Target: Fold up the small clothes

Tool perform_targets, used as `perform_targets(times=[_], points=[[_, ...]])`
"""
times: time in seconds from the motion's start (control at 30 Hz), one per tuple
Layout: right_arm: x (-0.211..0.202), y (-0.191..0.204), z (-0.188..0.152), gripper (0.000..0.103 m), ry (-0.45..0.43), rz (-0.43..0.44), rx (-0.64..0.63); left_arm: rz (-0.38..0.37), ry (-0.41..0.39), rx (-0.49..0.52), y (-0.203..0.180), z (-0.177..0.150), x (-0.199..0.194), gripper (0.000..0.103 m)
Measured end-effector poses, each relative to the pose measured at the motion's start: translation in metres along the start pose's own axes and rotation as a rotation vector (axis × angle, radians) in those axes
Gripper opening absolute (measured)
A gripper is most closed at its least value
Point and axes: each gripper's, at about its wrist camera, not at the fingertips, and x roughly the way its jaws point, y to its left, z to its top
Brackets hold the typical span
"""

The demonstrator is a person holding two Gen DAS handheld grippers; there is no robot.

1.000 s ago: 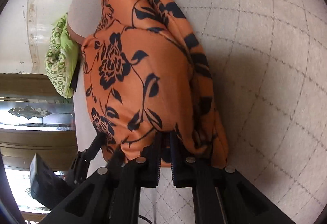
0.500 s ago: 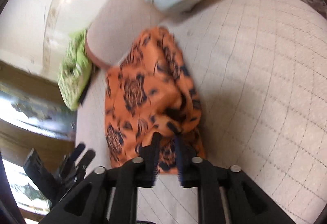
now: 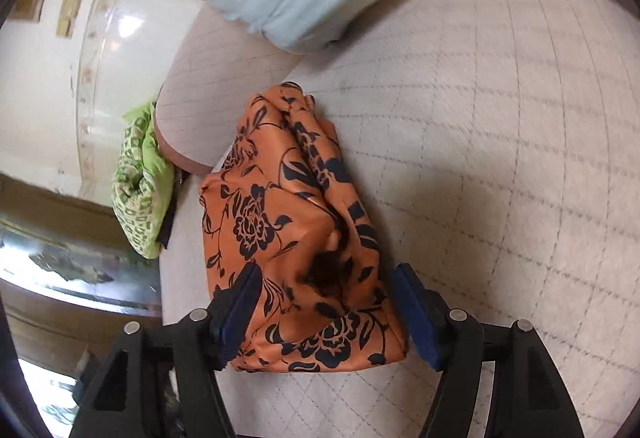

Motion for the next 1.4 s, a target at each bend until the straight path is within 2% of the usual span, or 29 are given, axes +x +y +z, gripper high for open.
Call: perform_targets(times=[0.07, 0.13, 0.17, 0.23, 0.27, 0.3, 0.33, 0.37, 0.43, 0.5, 0.57, 0.63, 0.7, 0.77, 0.87, 0.97, 1.07, 1.13, 1.27, 1.4], points=[[0.004, -0.003, -0.001, 0.070, 0.017, 0.047, 0.039, 0.020, 0.011, 0.033, -0.005, -0.006, 0.006, 0.086], [0.012, -0.005, -0.004, 0.068, 0.021, 0.044, 0.061, 0.036, 0.011, 0.049, -0.004, -0.009, 0.012, 0.086], [0.017, -0.003, -0.004, 0.062, 0.023, 0.037, 0.066, 0.044, 0.020, 0.051, -0.001, -0.011, 0.017, 0.083], [0.032, -0.001, -0.006, 0.039, 0.035, 0.025, 0.073, 0.029, 0.066, 0.032, 0.007, -0.016, 0.029, 0.065], [0.037, 0.001, -0.007, 0.022, 0.038, 0.024, 0.077, 0.012, 0.085, 0.015, 0.012, -0.018, 0.033, 0.054], [0.039, 0.005, -0.009, 0.016, 0.034, 0.006, 0.062, 0.005, 0.090, -0.006, 0.018, -0.020, 0.035, 0.045], [0.038, 0.012, -0.010, 0.015, 0.018, -0.011, 0.035, 0.002, 0.080, -0.013, 0.023, -0.022, 0.034, 0.040], [0.032, 0.018, -0.011, 0.013, -0.003, -0.019, 0.003, 0.007, 0.076, -0.006, 0.027, -0.022, 0.033, 0.029], [0.009, 0.034, -0.014, 0.012, -0.073, 0.007, -0.065, -0.017, 0.077, -0.021, 0.034, -0.020, 0.031, 0.022], [-0.010, 0.044, -0.019, 0.012, -0.108, 0.032, -0.120, -0.047, 0.071, -0.053, 0.043, -0.017, 0.028, 0.016], [-0.015, 0.047, -0.027, 0.012, -0.102, 0.004, -0.175, -0.034, 0.057, -0.072, 0.050, -0.014, 0.023, 0.016], [0.007, 0.025, -0.032, 0.012, -0.040, -0.104, -0.138, -0.021, 0.052, -0.091, 0.054, -0.013, 0.021, 0.016], [0.023, 0.009, -0.033, 0.013, -0.007, -0.145, -0.120, -0.016, 0.039, -0.087, 0.051, -0.010, 0.020, 0.016], [0.031, 0.007, -0.030, 0.016, 0.022, -0.134, -0.125, 0.007, 0.031, -0.056, 0.042, -0.004, 0.022, 0.016], [0.025, 0.011, -0.021, 0.018, 0.048, -0.105, -0.089, -0.004, 0.027, -0.035, 0.026, 0.008, 0.028, 0.017], [0.005, 0.009, -0.011, 0.018, -0.001, -0.098, -0.086, 0.053, 0.029, 0.015, 0.008, 0.014, 0.037, 0.044], [-0.025, 0.006, 0.000, 0.018, -0.141, -0.108, -0.064, 0.116, 0.076, 0.071, -0.002, 0.011, 0.051, 0.046], [-0.041, 0.013, 0.002, 0.018, -0.235, -0.077, -0.085, 0.152, 0.092, 0.103, -0.006, 0.009, 0.054, 0.046], [-0.031, 0.036, 0.003, 0.018, -0.234, -0.031, -0.167, 0.129, 0.088, 0.076, -0.001, 0.023, 0.041, 0.046], [-0.002, 0.054, 0.004, 0.018, -0.181, 0.005, -0.183, 0.167, 0.095, 0.062, 0.008, 0.050, 0.042, 0.046]])
